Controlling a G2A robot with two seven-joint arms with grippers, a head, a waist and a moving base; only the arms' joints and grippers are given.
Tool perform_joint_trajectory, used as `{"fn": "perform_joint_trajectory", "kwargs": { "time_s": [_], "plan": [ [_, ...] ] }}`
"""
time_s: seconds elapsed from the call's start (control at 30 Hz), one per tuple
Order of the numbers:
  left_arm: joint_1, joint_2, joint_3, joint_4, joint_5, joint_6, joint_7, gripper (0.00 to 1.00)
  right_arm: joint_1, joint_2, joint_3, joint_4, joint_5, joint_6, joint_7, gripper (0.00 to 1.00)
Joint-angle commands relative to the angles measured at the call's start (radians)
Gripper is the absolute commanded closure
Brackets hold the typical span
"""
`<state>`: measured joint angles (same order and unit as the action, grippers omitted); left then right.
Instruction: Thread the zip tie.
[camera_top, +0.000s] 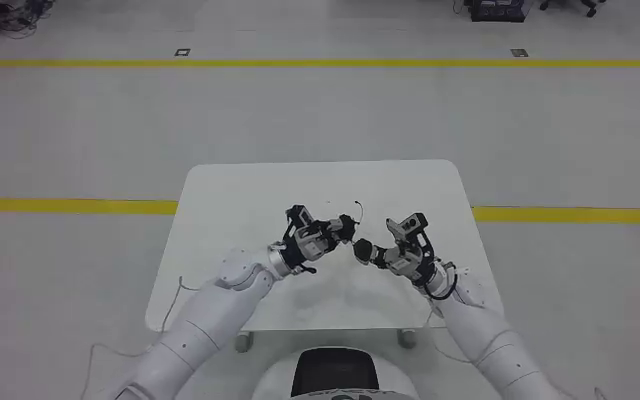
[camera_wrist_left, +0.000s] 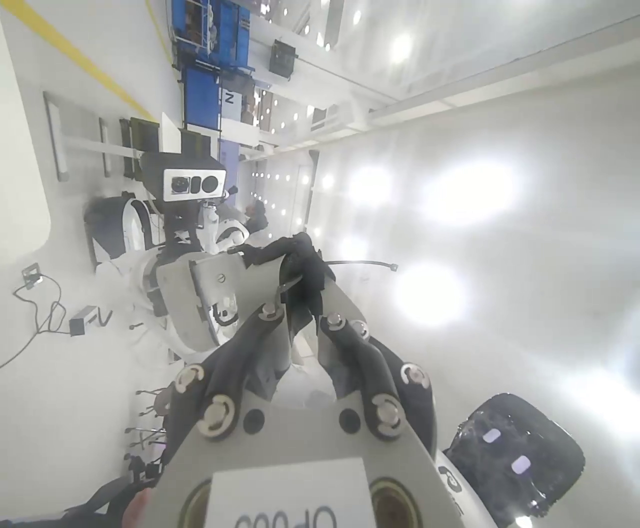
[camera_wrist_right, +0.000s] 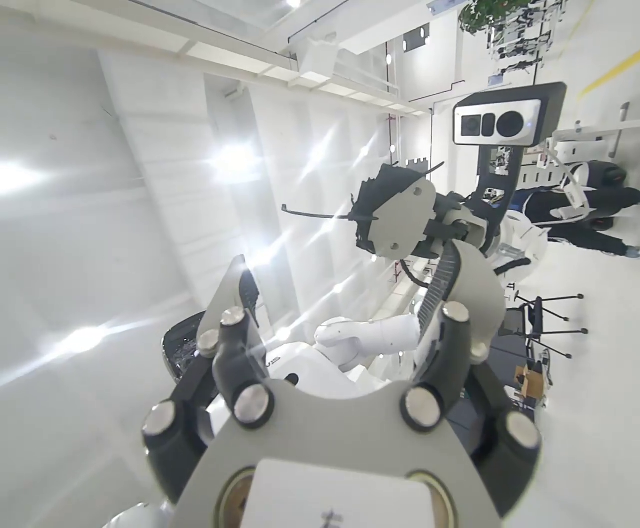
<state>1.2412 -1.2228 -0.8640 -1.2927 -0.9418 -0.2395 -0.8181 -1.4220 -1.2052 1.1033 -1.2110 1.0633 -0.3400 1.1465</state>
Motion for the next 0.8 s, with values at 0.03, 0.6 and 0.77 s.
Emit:
{"fn": "perform_joint_trajectory", "kwargs": {
  "time_s": [0.03, 0.6, 0.77],
  "plan": [
    [0.000, -0.001, 0.000, 0.002, -0.004, 0.001, -0.005, 1.00, 0.010, -0.015, 0.002, 0.020, 0.005, 0.000, 0.011, 0.52],
    [0.000, -0.001, 0.000, 0.002, -0.004, 0.001, -0.005, 1.00, 0.022, -0.079, 0.057, 0.073, -0.039, 0.000, 0.060, 0.72],
    [0.000, -0.001, 0.000, 0.002, -0.004, 0.001, -0.005, 1.00, 0.026, -0.091, 0.068, 0.087, -0.054, 0.000, 0.070, 0.78]
  ]
}}
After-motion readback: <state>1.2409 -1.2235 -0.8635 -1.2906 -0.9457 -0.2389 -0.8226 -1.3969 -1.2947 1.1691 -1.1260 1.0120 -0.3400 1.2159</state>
